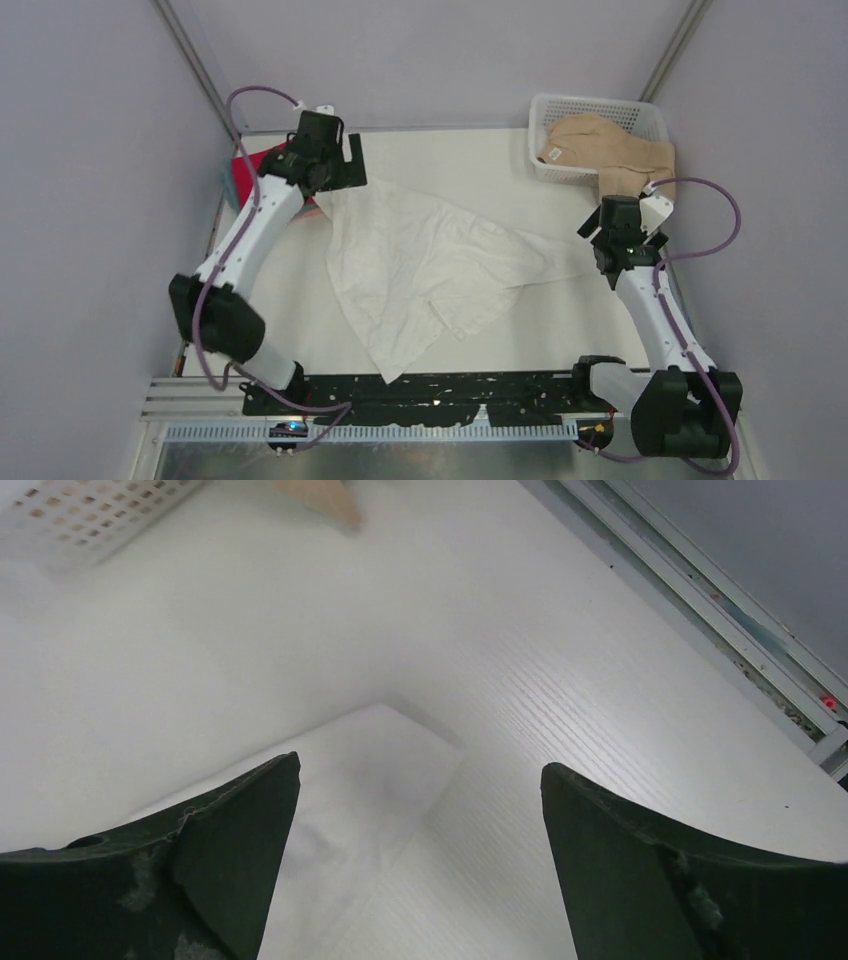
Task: Fold and stack the t-shirts
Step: Flatten out the tshirt
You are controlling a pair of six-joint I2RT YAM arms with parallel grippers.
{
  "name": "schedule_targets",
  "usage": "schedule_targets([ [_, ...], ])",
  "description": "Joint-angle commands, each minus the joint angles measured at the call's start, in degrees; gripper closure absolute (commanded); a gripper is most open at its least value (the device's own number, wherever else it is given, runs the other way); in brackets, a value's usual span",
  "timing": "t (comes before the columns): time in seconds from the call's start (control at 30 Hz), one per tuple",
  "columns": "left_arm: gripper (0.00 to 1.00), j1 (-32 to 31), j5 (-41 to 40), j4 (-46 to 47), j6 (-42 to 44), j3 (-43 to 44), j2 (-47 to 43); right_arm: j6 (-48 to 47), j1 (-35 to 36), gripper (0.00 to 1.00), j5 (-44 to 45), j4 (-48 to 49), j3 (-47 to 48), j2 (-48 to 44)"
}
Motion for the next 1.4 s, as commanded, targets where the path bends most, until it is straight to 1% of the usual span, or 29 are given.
schedule_targets([
  [0.0, 0.00, -5.49, 0.04, 8.96, -8.00, -21.18, -21.22, -0.20, -0.09, 0.05, -2.71, 2.04, -1.36, -8.17],
  [0.07, 0.00, -9.16, 0.79, 10.72, -11.72, -33.47, -28.58, -0.44, -0.09, 0.05, -5.04, 4.46, -3.19, -10.43],
  [0.13, 0.00, -14.64, 0.36, 11.14, -14.71, -41.32, -34.69, -0.76, -0.09, 0.05, -5.90, 5.68, -3.80, -10.99],
  [0.2, 0.00, -20.58, 1.13, 8.70, -17.32, -46.45, -39.12, -1.44, -0.05, 0.05, -6.72, 4.68, -2.36, -10.31],
  [0.27, 0.00, -27.74, -0.24, 3.72, -21.36, -49.57, -42.16, -1.88, -0.02, 0.05, -7.85, 3.87, -0.79, -9.65],
  [0.33, 0.00, -36.86, -2.16, 0.39, -25.58, -52.42, -44.15, -1.97, -0.01, 0.05, -9.25, 4.30, -0.81, -9.89],
  [0.37, 0.00, -40.93, -2.59, -0.43, -27.80, -53.60, -44.57, -1.98, 0.00, 0.05, -10.12, 4.81, -1.54, -10.30],
  [0.4, 0.00, -46.63, -2.56, -0.90, -30.16, -54.62, -44.48, -1.87, 0.00, 0.05, -10.35, 5.56, -2.01, -10.47],
  [0.43, 0.00, -50.76, -2.67, -1.42, -32.42, -55.22, -43.18, -1.78, 0.00, 0.05, -10.83, 5.76, -2.16, -10.69],
  [0.5, 0.02, -56.65, -2.33, -2.47, -36.26, -55.27, -39.17, -1.75, 0.00, 0.05, -11.29, 5.46, -2.11, -10.94],
  [0.57, 0.06, -60.26, -3.64, -5.23, -38.51, -53.23, -33.89, -1.90, 0.00, 0.05, -11.60, 5.28, -2.16, -11.34],
  [0.63, 0.13, -62.04, -5.25, -7.77, -40.29, -50.52, -29.17, -2.13, 0.00, 0.05, -11.86, 5.25, -2.31, -11.67],
  [0.67, 0.17, -62.55, -5.00, -7.07, -40.07, -50.25, -27.40, -2.14, 0.00, 0.05, -12.02, 5.23, -2.35, -11.77],
  [0.73, 0.23, -62.63, -3.90, -3.62, -39.36, -50.79, -24.90, -2.23, 0.00, 0.05, -12.12, 5.16, -2.31, -12.00],
  [0.8, 0.24, -62.51, -3.84, -1.23, -39.59, -52.51, -23.22, -2.36, 0.00, 0.05, -12.08, 4.98, -2.43, -12.23],
  [0.97, 0.37, -62.42, -1.10, 5.01, -37.94, -55.19, -20.37, -2.17, 0.00, 0.05, -11.57, 4.88, -2.72, -11.76],
  [1.07, 0.42, -61.84, -0.63, 6.59, -36.82, -54.83, -15.99, -2.02, 0.00, 0.05, -10.82, 4.48, -2.76, -11.29],
  [1.17, 0.51, -59.65, 0.58, 8.86, -36.90, -56.11, -12.87, -2.01, 0.00, 0.05, -9.99, 4.06, -2.43, -11.44],
  [1.23, 0.63, -56.51, 1.96, 10.97, -37.26, -58.51, -12.61, -2.07, 0.00, 0.05, -9.51, 3.85, -2.47, -11.97],
  [1.27, 0.72, -54.89, 2.37, 11.85, -37.18, -59.85, -13.28, -2.18, 0.00, 0.05, -9.34, 3.76, -2.52, -12.10],
  [1.33, 0.93, -52.33, 2.13, 12.75, -36.65, -61.68, -15.92, -2.22, 0.00, 0.05, -8.82, 3.70, -2.65, -12.23],
  [1.37, 1.00, -51.61, 1.37, 12.22, -36.39, -62.07, -17.38, -2.27, 0.00, 0.05, -8.36, 3.59, -2.77, -12.07],
])
